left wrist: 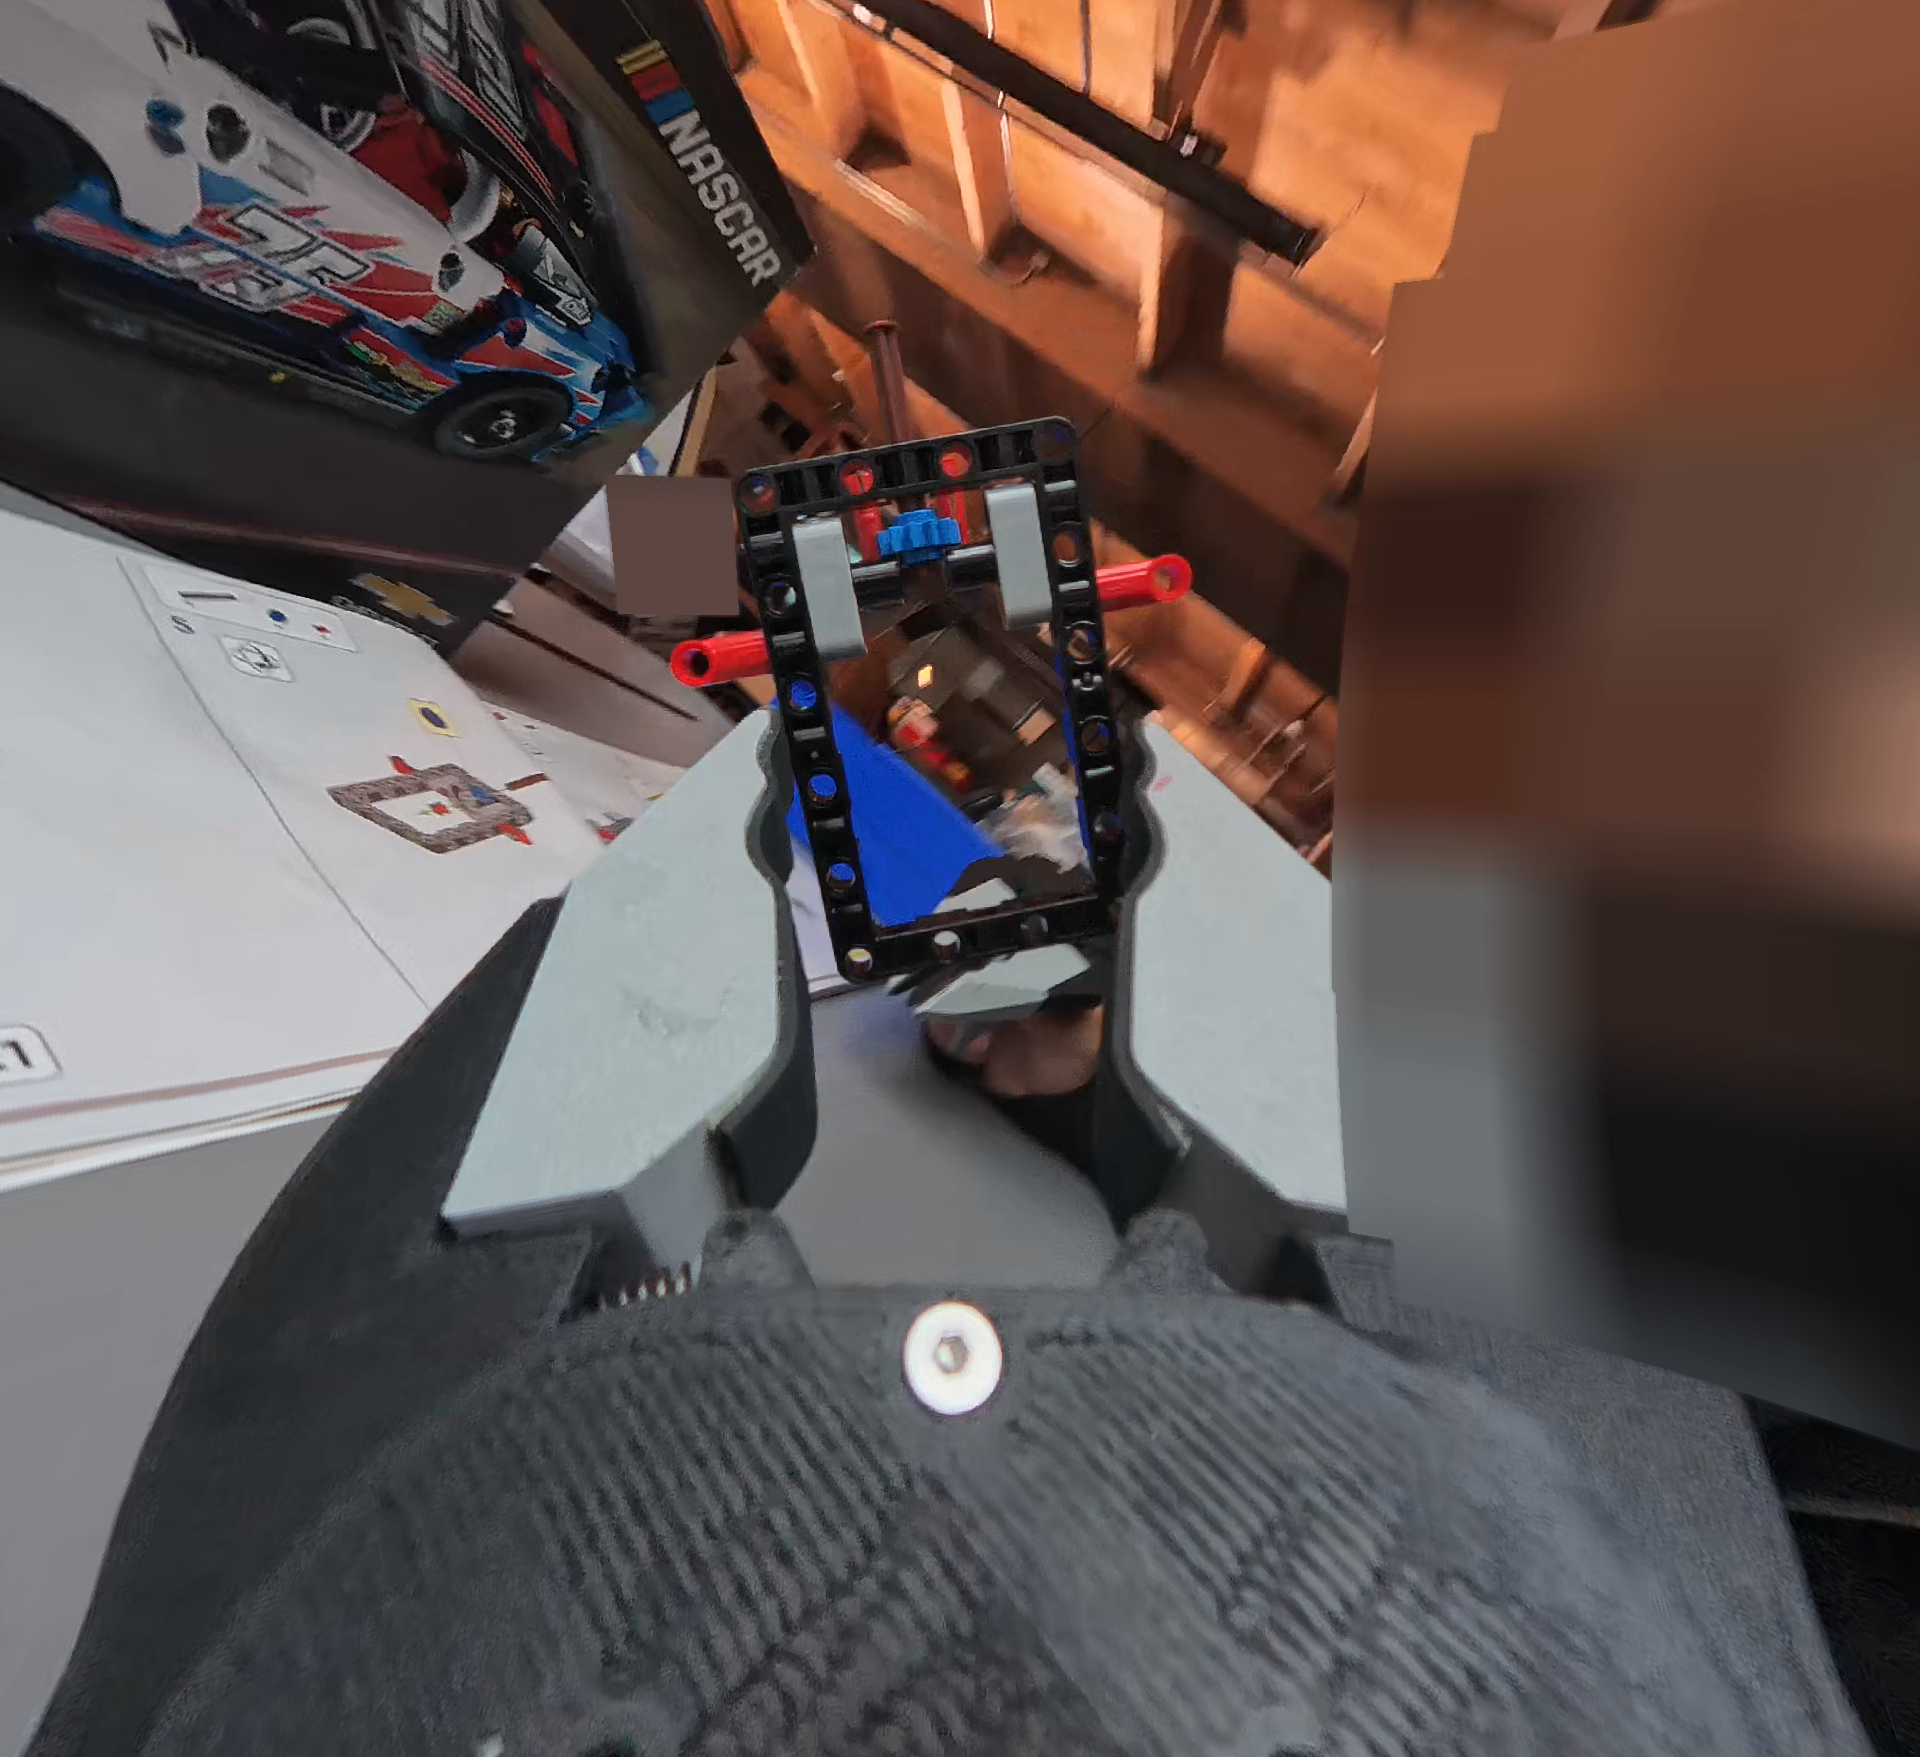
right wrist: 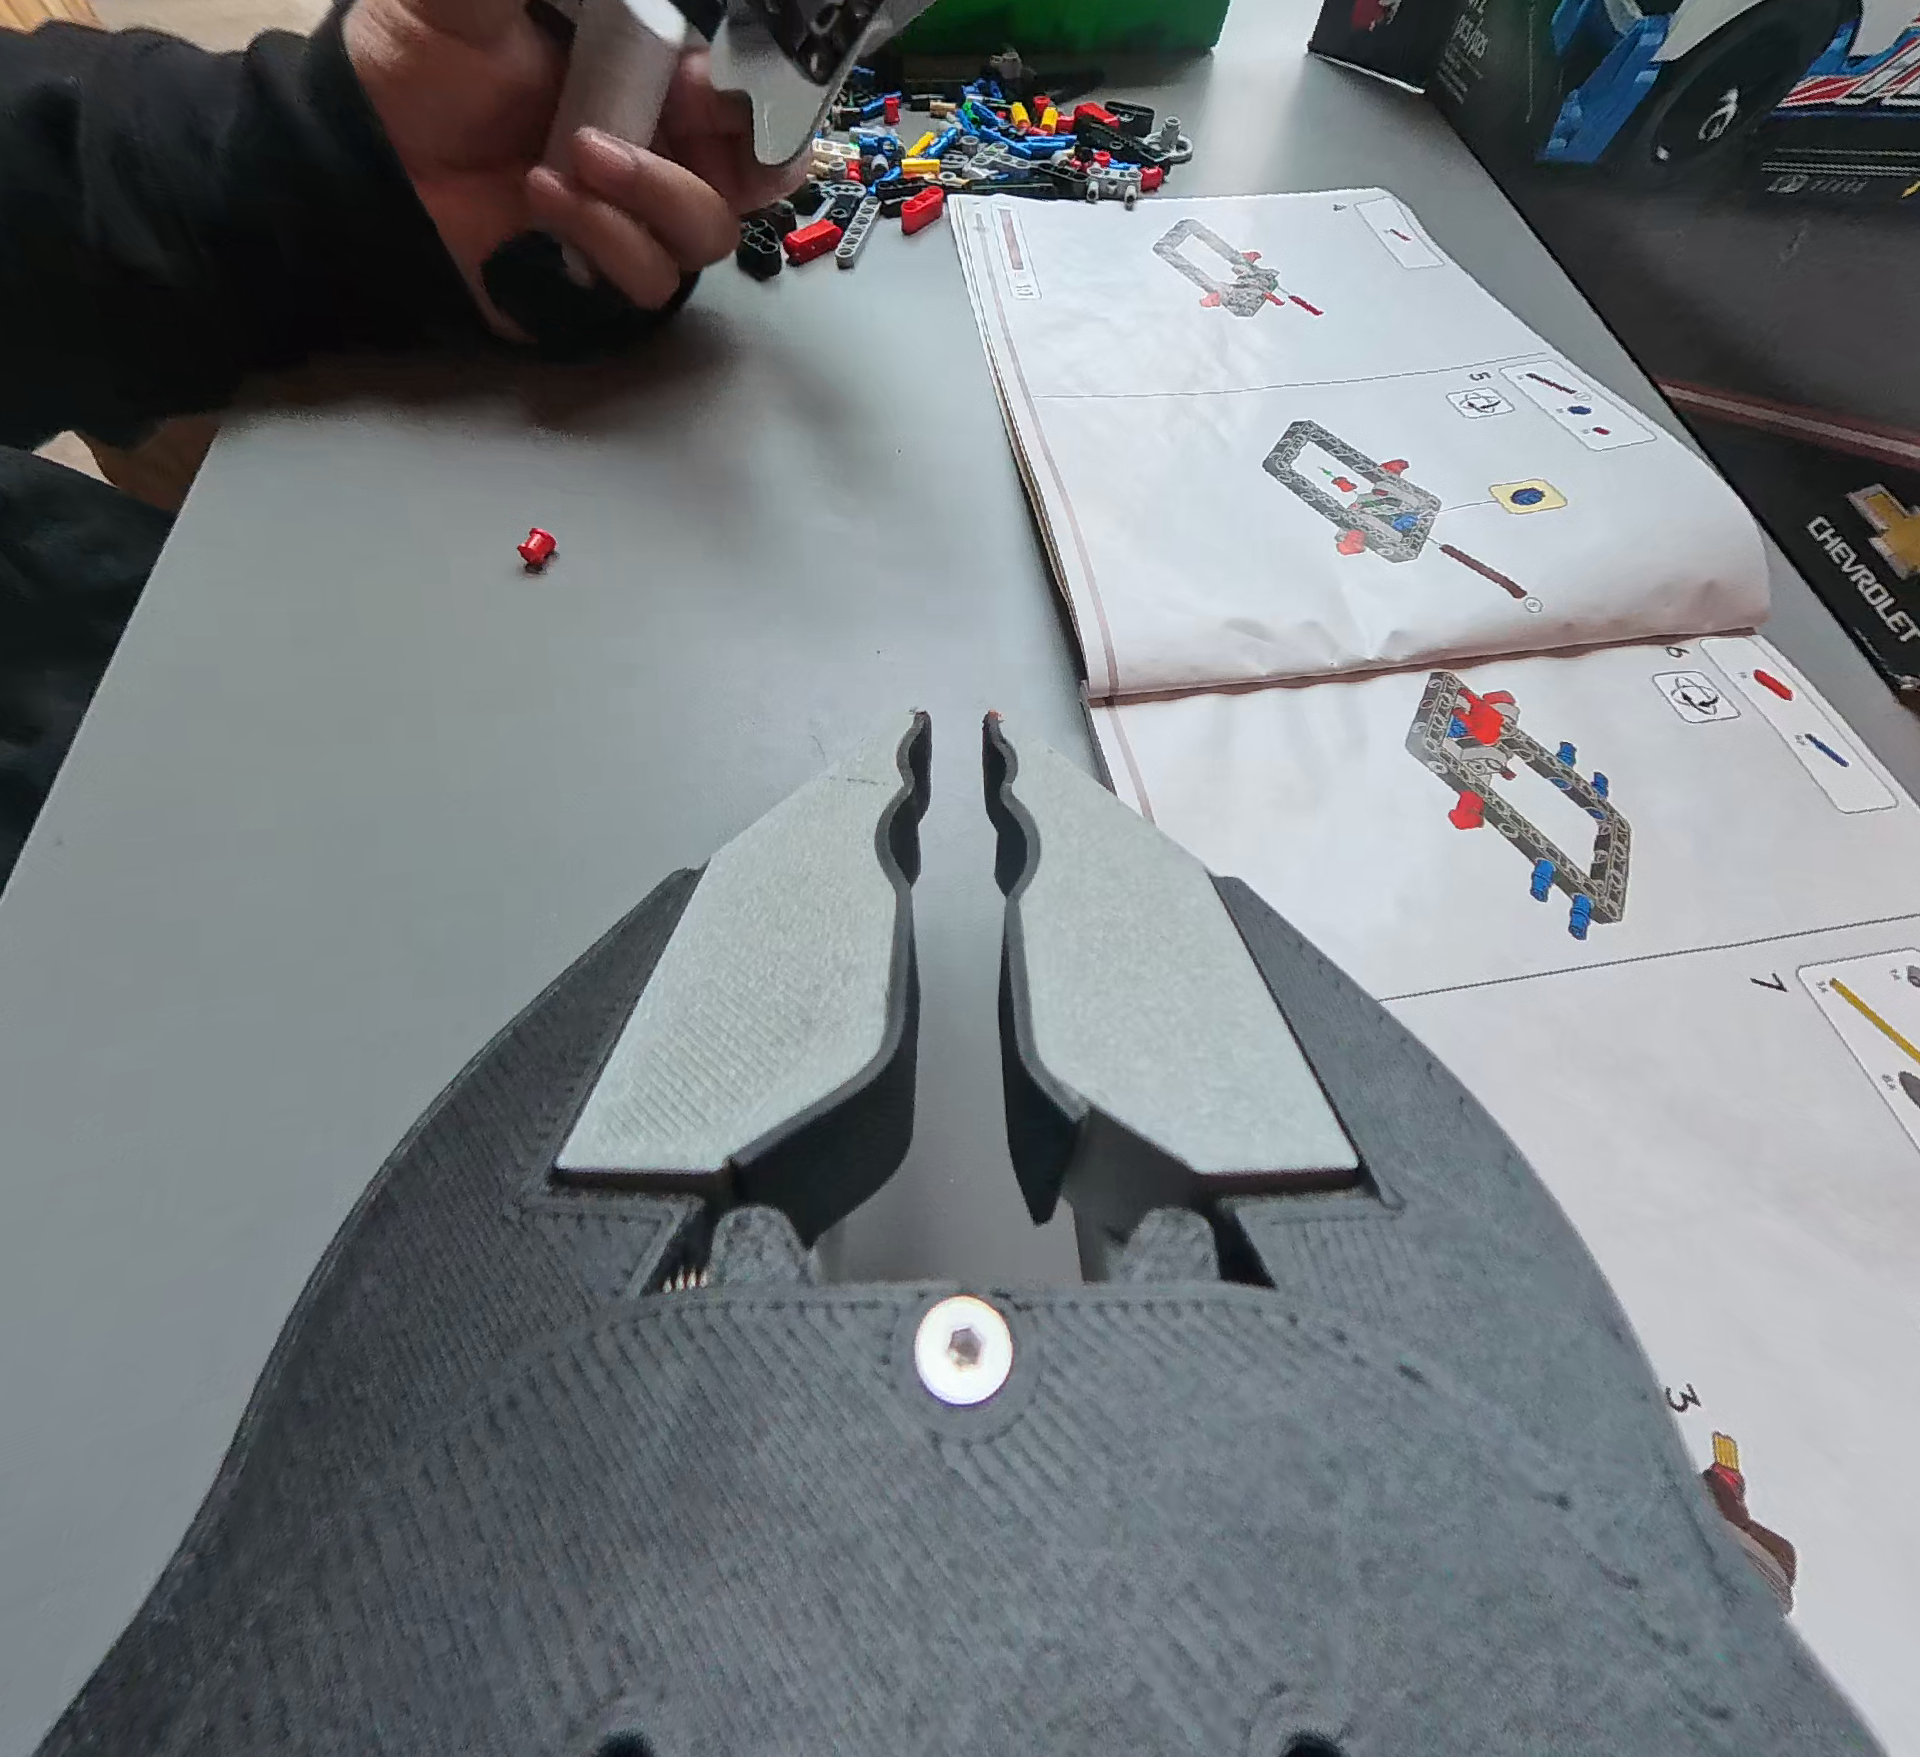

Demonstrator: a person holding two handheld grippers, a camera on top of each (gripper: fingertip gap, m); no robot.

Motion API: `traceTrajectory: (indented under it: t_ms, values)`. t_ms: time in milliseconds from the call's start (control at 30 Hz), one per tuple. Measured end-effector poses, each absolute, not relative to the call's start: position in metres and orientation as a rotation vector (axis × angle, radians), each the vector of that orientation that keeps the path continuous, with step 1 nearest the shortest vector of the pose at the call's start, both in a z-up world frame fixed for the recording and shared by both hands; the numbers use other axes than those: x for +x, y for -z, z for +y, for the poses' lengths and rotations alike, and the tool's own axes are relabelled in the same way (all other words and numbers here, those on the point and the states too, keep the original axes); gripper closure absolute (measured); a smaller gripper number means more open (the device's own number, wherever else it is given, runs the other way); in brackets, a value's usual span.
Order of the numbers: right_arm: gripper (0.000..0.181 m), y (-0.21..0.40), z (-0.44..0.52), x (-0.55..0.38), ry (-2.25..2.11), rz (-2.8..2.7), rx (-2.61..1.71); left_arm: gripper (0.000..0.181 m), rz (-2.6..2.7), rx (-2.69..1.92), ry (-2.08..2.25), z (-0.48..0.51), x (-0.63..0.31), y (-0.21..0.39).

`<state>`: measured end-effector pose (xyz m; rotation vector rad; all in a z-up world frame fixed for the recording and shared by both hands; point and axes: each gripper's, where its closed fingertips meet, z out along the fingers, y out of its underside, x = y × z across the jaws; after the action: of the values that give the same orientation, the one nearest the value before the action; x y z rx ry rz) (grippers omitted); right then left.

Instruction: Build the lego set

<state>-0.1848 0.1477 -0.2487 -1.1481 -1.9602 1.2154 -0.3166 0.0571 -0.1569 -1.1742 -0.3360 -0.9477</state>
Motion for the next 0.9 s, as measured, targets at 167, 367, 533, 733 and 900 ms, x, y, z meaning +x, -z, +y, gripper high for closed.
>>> traceTrajectory:
  t_ms: [167,367,533,733,900]
  values:
    - [0.175,0.249,0.147,-0.185,-1.222,-1.964,-1.148,0.119,-0.212,-1.25,0.824,0.06,-0.299,0.152]
    - [0.175,0.249,0.147,-0.185,-1.22,-1.968,-1.143,0.119,-0.17,-1.298,0.782,0.063,-0.291,0.154]
    - [0.175,0.249,0.147,-0.185,-1.223,-1.967,-1.148,0.119,-0.161,-1.328,0.77,0.066,-0.288,0.158]
    - [0.175,0.249,0.147,-0.185,-1.22,-1.97,-1.148,0.119,-0.158,-1.336,0.764,0.066,-0.287,0.159]
    - [0.175,0.249,0.147,-0.185,-1.222,-1.969,-1.148,0.119,-0.15,-1.347,0.759,0.067,-0.285,0.159]
